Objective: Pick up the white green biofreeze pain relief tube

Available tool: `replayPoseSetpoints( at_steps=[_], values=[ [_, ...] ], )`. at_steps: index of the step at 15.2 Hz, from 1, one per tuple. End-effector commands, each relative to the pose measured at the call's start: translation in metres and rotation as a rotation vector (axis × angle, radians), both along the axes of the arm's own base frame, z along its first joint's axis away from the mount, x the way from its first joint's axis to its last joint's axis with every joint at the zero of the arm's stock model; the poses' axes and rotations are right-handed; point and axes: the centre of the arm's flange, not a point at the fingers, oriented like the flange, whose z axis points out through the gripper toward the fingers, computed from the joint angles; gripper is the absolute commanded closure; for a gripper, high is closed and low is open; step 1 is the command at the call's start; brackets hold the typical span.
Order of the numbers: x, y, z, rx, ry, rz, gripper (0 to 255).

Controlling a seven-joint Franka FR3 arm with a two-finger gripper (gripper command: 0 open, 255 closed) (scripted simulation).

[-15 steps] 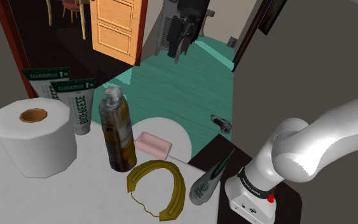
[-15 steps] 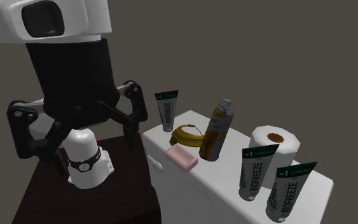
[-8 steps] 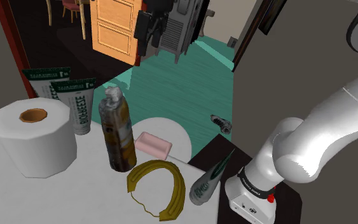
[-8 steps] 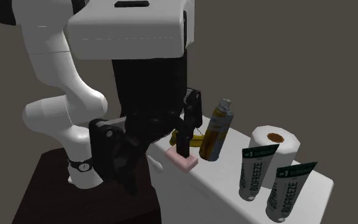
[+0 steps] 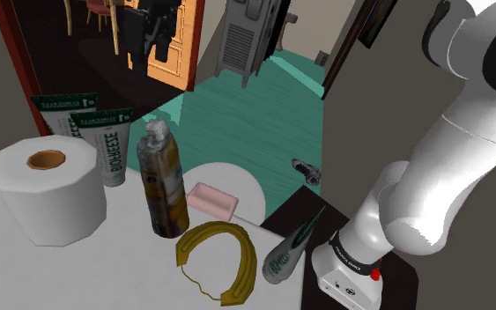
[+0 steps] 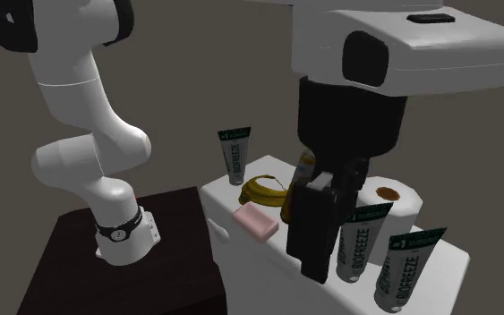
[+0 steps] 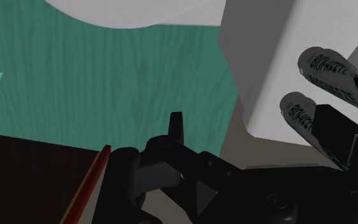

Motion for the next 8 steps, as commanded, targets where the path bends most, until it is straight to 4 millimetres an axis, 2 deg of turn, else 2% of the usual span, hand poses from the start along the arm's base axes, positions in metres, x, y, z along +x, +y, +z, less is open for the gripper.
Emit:
replayPoseSetpoints(
  at_steps=[1, 8],
  values=[
    [0.004, 0.026, 0.000, 0.003, -0.003, 0.050, 0],
    [0.011, 0.115, -0.004, 0.011, -0.013, 0.223, 0]
  ],
)
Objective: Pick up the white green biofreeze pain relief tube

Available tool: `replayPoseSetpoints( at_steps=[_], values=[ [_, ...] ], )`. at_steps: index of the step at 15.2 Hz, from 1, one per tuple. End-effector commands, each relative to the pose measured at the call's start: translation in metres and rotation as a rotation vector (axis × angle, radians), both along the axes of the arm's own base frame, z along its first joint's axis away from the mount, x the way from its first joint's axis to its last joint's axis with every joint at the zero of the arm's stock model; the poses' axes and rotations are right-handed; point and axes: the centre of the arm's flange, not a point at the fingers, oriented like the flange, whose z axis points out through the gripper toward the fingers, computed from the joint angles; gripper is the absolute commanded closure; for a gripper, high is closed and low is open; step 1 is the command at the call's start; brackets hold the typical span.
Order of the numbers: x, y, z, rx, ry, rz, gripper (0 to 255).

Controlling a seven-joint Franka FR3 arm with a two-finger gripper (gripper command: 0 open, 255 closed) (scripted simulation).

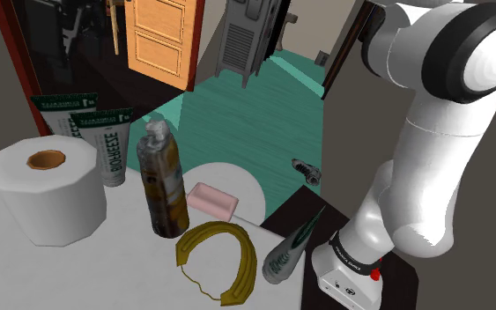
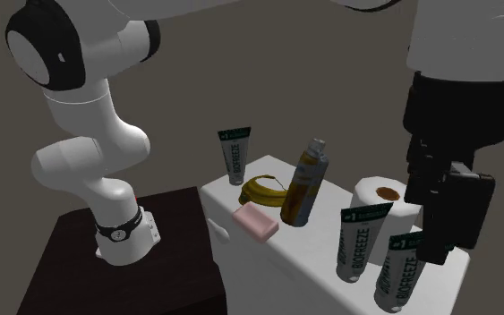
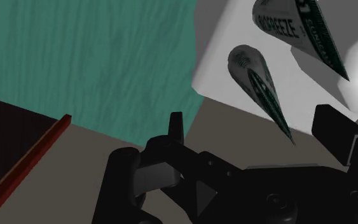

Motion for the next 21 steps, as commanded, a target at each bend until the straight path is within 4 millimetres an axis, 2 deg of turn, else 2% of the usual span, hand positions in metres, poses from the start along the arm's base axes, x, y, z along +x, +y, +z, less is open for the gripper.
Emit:
replayPoseSetpoints(
  at_steps=[1, 4, 5, 12, 14, 15, 21],
  values=[
    [-0.002, 0.024, -0.002, 0.003, -0.004, 0.050, 0],
    [-0.004, 0.062, -0.003, 0.006, -0.008, 0.124, 0],
    [-0.004, 0.063, -0.003, 0.006, -0.008, 0.125, 0],
    [-0.004, 0.063, -0.043, 0.006, -0.008, 0.125, 0],
    [-0.004, 0.063, -0.043, 0.006, -0.008, 0.125, 0],
    [-0.004, 0.063, -0.043, 0.006, -0.008, 0.125, 255],
    [-0.004, 0.063, -0.043, 0.006, -0.008, 0.125, 255]
  ],
)
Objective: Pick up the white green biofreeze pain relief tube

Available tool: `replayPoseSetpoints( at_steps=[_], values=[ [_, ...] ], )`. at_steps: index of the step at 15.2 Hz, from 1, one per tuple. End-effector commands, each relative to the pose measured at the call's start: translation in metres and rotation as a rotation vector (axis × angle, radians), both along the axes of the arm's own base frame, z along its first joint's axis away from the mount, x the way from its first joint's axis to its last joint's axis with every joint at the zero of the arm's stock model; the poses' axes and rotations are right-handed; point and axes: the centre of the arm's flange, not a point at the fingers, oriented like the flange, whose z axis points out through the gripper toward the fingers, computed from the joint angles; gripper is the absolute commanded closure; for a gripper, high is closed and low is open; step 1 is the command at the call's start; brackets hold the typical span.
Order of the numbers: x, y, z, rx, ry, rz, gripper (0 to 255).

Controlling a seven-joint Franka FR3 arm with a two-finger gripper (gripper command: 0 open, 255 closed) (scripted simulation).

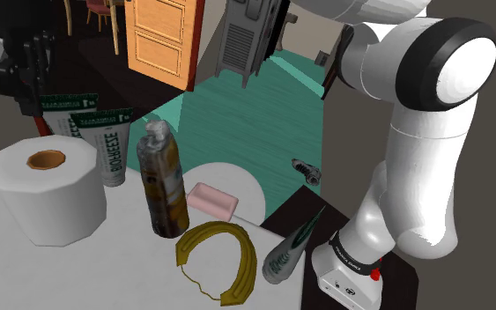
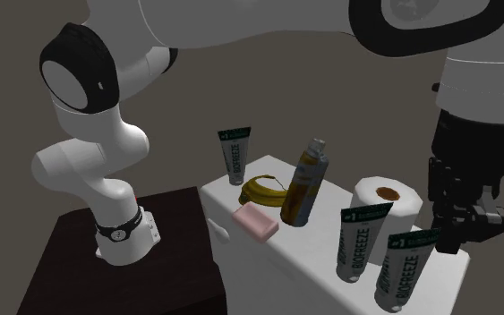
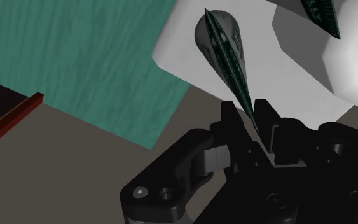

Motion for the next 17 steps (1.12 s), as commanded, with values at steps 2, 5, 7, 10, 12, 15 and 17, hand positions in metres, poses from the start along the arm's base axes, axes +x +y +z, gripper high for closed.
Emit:
replayPoseSetpoints(
  at_steps=[2, 5, 7, 10, 12, 15, 17],
  values=[
    [0.000, 0.000, -0.001, -0.001, 0.001, 0.000, 255],
    [0.001, 0.000, 0.010, -0.001, 0.001, 0.000, 255],
    [0.001, 0.000, 0.020, -0.001, 0.001, 0.000, 255],
    [0.001, 0.000, 0.036, -0.001, 0.001, 0.000, 255],
    [0.001, 0.000, 0.047, -0.001, 0.001, 0.000, 255],
    [0.001, 0.000, 0.063, -0.001, 0.001, 0.000, 255],
    [0.000, 0.000, 0.073, -0.001, 0.001, 0.000, 255]
  ],
)
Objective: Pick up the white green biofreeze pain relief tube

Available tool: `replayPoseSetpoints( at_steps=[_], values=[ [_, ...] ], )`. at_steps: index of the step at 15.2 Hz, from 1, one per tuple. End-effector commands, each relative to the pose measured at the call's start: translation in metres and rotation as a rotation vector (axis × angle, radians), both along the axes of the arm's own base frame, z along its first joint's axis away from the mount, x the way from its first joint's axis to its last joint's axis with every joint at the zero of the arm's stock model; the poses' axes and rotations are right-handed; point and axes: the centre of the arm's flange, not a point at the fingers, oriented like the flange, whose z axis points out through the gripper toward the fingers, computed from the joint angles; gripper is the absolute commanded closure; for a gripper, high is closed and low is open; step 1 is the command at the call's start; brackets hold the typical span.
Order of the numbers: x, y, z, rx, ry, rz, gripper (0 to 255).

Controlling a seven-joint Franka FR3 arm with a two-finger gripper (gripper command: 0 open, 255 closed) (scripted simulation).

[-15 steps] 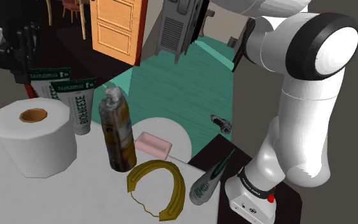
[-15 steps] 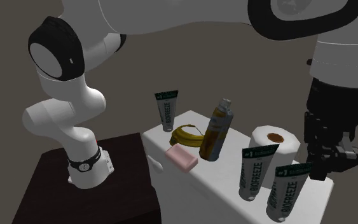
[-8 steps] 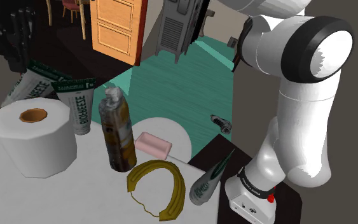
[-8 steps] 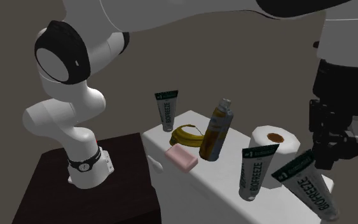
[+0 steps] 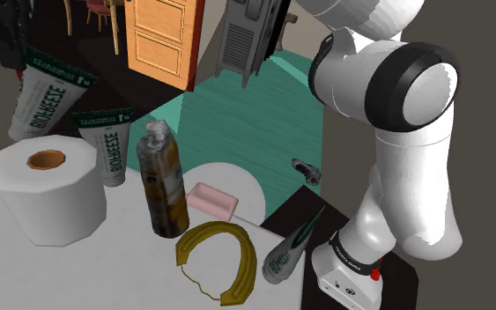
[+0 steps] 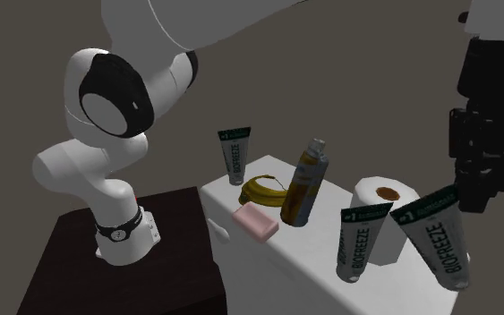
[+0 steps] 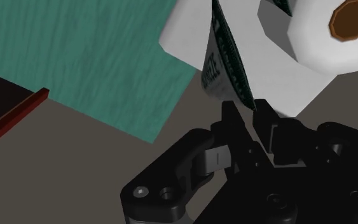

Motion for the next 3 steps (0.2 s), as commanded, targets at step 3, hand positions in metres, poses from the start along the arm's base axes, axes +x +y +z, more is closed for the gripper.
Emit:
replayPoseSetpoints(
  at_steps=[3],
  values=[
    [-0.0005, -0.0004, 0.0112, -0.001, 0.001, -0.001, 255]
  ],
)
